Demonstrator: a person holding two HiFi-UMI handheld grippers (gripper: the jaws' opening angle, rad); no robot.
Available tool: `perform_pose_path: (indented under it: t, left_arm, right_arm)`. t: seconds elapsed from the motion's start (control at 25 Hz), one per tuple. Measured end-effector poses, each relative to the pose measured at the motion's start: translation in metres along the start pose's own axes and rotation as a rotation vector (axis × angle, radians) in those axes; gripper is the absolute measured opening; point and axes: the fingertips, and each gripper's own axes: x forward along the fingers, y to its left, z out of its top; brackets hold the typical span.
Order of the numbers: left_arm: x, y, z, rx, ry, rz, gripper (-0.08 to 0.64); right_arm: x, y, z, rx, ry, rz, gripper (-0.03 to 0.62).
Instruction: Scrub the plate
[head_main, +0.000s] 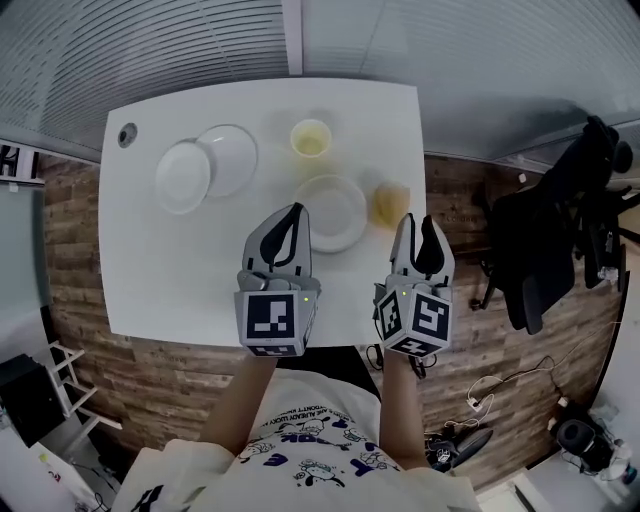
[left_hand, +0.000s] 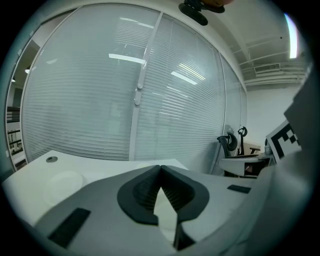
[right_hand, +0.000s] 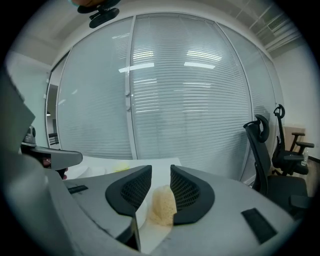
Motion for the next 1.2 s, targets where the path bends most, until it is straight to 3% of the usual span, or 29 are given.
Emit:
perform_pose_path:
  t: [0.12, 1.2]
  left_arm:
    - [0.006, 0.003, -0.006, -0.002, 0.015, -0.004, 0.025]
    - [0.027, 0.022, -0.05, -0.028, 0.129, 0.026, 0.025]
  right_arm:
    - [0.009, -0.001, -0.01, -0.008, 0.04, 0.001, 0.147]
    - [0.044, -0.019, -0.067, 0.002, 0.191, -0.014, 0.147]
